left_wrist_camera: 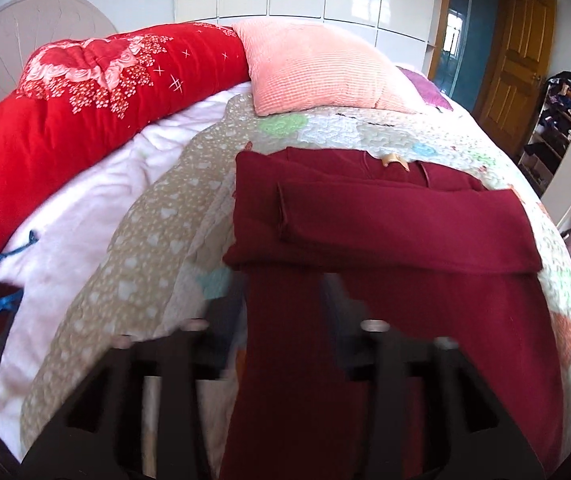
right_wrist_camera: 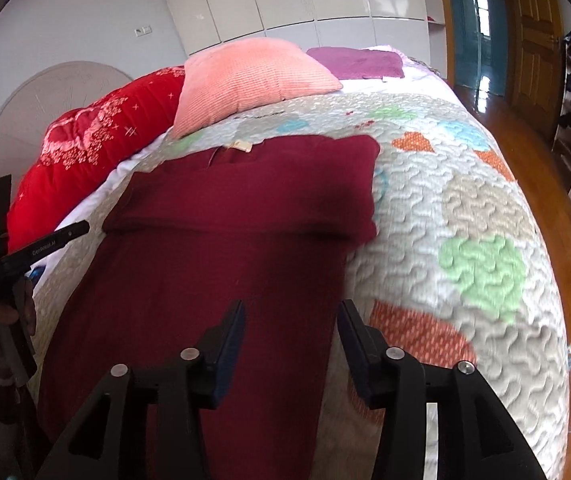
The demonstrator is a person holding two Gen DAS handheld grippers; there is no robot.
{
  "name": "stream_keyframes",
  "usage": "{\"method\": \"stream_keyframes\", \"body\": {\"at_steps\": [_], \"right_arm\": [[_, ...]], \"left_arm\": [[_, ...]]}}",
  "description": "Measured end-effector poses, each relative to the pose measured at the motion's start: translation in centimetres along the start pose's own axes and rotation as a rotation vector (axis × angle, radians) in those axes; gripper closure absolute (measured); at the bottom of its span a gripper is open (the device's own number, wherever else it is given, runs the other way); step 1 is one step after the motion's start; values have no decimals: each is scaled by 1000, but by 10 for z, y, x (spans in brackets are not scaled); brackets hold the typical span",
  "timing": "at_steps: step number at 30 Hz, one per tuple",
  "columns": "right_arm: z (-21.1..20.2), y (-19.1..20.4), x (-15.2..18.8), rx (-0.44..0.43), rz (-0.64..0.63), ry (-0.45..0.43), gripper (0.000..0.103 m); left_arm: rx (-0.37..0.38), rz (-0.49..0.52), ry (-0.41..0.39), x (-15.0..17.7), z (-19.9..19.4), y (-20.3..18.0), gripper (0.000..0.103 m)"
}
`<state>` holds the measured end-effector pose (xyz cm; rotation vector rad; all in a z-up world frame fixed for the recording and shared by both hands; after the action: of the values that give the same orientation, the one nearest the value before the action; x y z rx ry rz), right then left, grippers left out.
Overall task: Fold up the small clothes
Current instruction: 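Open both tools and lift them off the folded shirt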
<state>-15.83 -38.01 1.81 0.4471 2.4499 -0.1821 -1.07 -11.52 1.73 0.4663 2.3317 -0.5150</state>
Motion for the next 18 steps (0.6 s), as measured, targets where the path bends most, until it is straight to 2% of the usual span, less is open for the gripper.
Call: {"method": "stream_keyframes", "body": {"at_steps": [4,7,12,18], "right_arm": [[0,1,17,36,-13,24,57],[-9,4,30,-2,17,25,56],[-17,0,58,-6,-13,58,56],[-23,-16,83,-29,56,97,54]], "left_arm": [[-4,-6,-4,14,-17,-2,53],[-14,1,5,25,-30,-2,53],[-23,-10,22,45,-52,5,53],[-37,-54,49,72,-64,17,53]]}}
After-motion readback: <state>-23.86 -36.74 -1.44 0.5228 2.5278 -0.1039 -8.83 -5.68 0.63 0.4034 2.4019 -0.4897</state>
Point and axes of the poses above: each gripper's, at about its wrist camera, not at the fingertips, and z roughly the way its jaws point, y to its left, x to its underside, the point moved 9 cm from there along z, roughly the way its jaws point, and after that the axes turned 15 degrees about x, right-handed, at the moved point
